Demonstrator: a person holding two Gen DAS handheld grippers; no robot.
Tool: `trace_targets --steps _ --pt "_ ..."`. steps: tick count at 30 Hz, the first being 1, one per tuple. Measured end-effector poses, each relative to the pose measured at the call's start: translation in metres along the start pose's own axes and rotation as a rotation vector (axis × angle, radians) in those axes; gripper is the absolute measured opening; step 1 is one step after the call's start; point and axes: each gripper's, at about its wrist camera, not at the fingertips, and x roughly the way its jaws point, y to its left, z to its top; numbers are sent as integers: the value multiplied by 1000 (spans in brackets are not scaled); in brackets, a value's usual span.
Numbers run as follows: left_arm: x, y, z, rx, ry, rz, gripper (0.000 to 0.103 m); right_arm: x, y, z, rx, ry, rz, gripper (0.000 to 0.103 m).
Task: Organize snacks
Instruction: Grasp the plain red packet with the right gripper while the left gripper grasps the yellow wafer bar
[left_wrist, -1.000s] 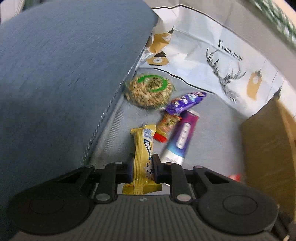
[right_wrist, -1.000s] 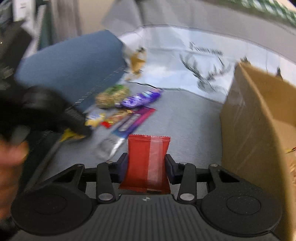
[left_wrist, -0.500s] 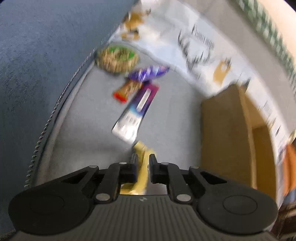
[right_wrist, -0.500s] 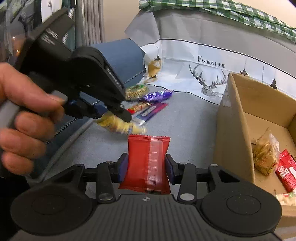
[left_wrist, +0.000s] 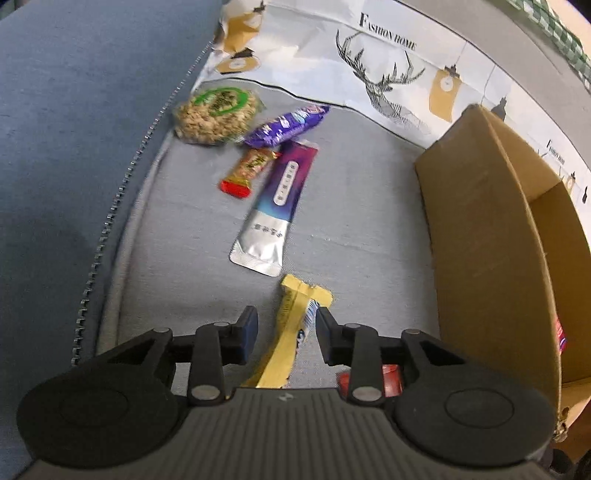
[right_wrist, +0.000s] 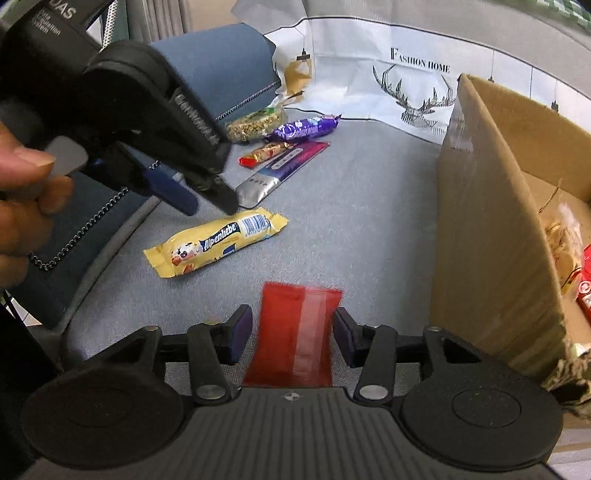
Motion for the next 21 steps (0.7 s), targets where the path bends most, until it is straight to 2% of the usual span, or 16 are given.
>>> trace_targets --steps 11,17,19,20,21 --pt "24 -3 -3 34 79 29 38 15 -3 -1 -9 45 -15 55" --pt "28 -5 -5 64 95 47 38 14 0 -3 -44 33 -29 48" --pt "27 -6 -4 71 94 56 34 12 1 -3 -54 23 -33 44" --pt "27 -7 -4 76 93 58 21 11 1 -2 -58 15 -35 44" --pt "26 -7 -4 78 88 51 15 9 1 -2 -61 3 -37 44"
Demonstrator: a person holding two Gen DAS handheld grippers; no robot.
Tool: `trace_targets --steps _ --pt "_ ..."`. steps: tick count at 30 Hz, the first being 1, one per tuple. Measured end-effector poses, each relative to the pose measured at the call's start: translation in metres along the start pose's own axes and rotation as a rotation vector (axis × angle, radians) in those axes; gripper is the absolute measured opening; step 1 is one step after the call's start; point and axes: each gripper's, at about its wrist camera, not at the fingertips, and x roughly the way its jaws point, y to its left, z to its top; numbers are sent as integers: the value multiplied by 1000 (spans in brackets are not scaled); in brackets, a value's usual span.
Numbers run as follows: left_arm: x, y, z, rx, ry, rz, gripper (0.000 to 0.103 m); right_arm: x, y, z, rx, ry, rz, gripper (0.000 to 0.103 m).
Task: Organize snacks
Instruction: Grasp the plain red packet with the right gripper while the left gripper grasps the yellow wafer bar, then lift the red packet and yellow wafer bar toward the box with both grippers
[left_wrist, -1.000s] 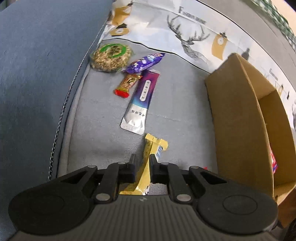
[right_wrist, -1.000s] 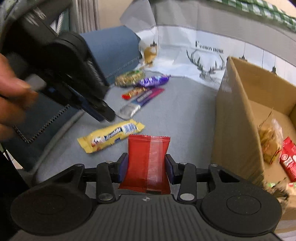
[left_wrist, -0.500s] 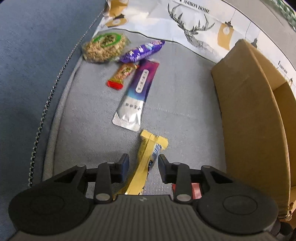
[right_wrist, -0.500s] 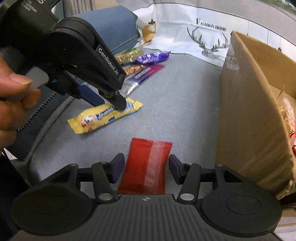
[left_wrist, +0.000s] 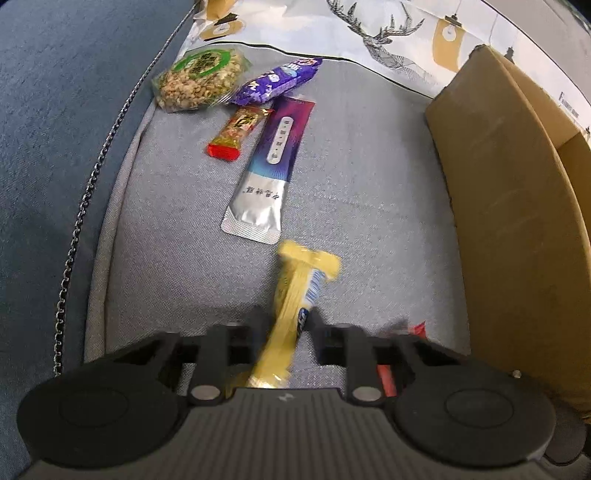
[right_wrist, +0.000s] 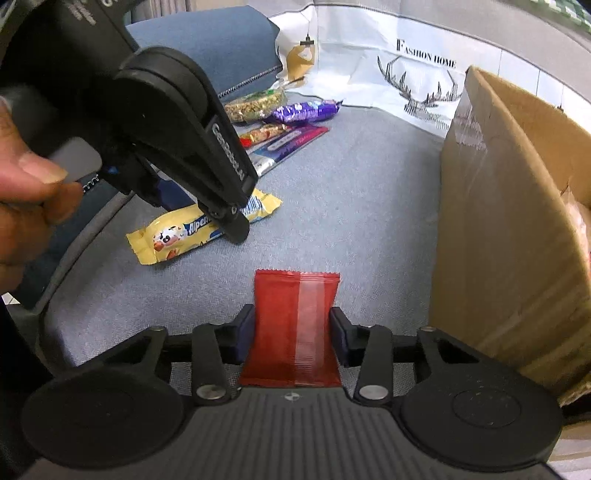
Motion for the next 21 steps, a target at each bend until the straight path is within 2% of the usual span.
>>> trace_targets --steps 3,10,17,21 --pt "-8 1 1 -15 -60 2 14 -10 -1 2 -5 -45 1 43" --pt "-37 7 2 -97 -209 -70 13 -45 0 7 -43 -198 -9 43" --pt "-75 -1 -6 -64 -401 -120 13 -72 -6 5 -54 -334 -35 43" --pt "-89 -8 -10 -55 -476 -132 13 -85 -8 4 -63 -405 -38 43"
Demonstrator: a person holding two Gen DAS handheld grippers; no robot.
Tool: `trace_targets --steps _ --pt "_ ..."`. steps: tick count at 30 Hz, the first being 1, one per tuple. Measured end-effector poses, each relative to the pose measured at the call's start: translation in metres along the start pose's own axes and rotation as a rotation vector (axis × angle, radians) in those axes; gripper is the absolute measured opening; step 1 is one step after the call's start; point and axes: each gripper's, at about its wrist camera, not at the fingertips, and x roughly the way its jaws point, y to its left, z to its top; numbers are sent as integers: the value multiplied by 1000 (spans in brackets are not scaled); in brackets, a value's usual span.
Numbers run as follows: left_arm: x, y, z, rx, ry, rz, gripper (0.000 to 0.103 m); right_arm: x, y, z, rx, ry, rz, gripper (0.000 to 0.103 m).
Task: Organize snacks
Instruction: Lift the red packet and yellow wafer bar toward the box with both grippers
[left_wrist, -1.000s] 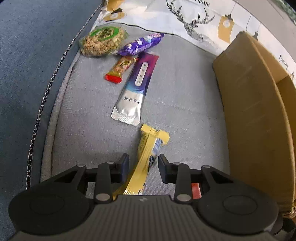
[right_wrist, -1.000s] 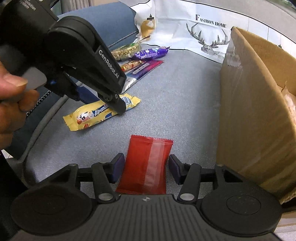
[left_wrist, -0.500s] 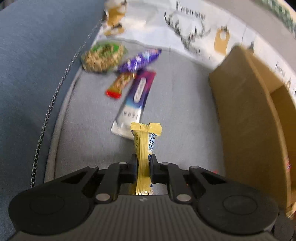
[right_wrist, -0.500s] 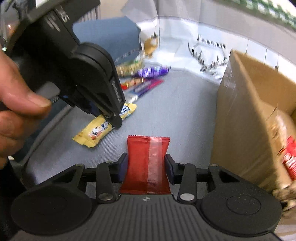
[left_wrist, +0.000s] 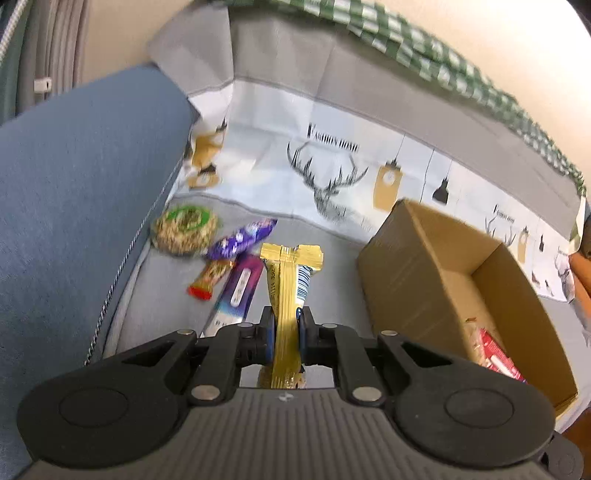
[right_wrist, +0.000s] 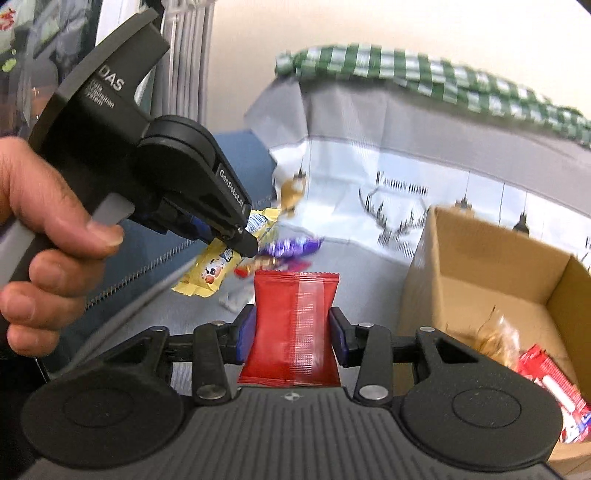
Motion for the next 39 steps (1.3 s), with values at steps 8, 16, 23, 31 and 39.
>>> trace_targets --steps 8,16,23,31,39 --pt "-13 -3 -1 -2 -63 -16 14 -17 -6 4 -33 -88 1 43" --pt "-11 -9 0 20 -74 -17 14 -25 -23 9 22 -138 -11 43" --pt "-7 -11 0 20 -74 -11 14 -28 -32 11 56 -169 -19 43" --pt "-6 -17 -1 42 -80 -5 14 -35 -44 20 102 -206 -39 43" --pt "-3 -27 -1 48 -83 -4 14 -49 -90 41 247 -246 -101 43"
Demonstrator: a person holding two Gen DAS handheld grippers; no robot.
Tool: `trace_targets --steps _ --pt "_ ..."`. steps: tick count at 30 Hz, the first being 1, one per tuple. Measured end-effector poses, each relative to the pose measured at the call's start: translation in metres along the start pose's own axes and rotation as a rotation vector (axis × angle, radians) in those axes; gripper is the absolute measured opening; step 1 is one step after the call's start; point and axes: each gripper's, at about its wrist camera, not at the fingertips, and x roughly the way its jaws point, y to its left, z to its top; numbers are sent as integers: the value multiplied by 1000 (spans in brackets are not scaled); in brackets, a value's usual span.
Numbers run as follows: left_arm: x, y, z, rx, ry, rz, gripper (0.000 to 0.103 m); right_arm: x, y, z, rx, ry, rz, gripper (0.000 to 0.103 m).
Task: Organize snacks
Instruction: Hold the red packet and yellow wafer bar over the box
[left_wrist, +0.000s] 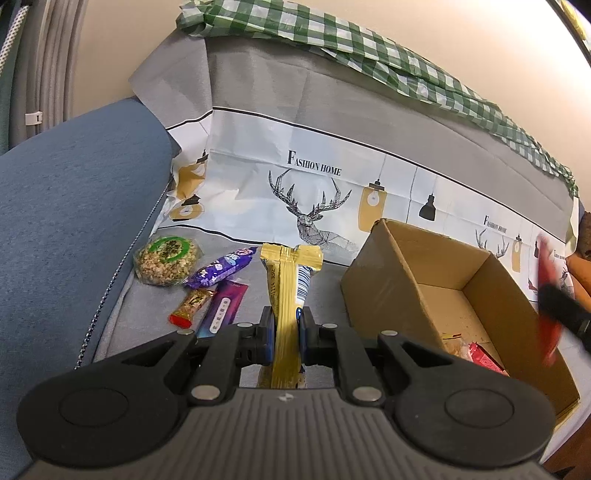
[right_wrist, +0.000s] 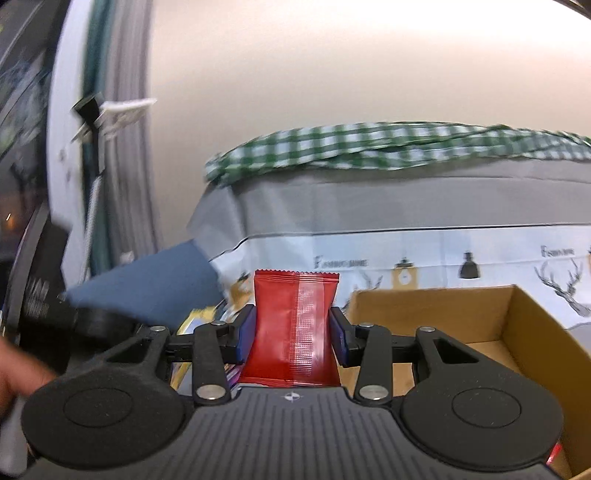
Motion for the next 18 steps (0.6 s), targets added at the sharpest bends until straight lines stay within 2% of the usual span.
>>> trace_targets --steps 4,10,18 --pt "2 -6 0 11 -2 -4 14 0 -26 22 19 -11 -38 43" --pt "8 -14 -1 29 3 -16 14 5 -62 40 -22 -23 -97 43" --pt "10 -34 0 58 -21 -46 14 5 -96 21 8 40 -161 43"
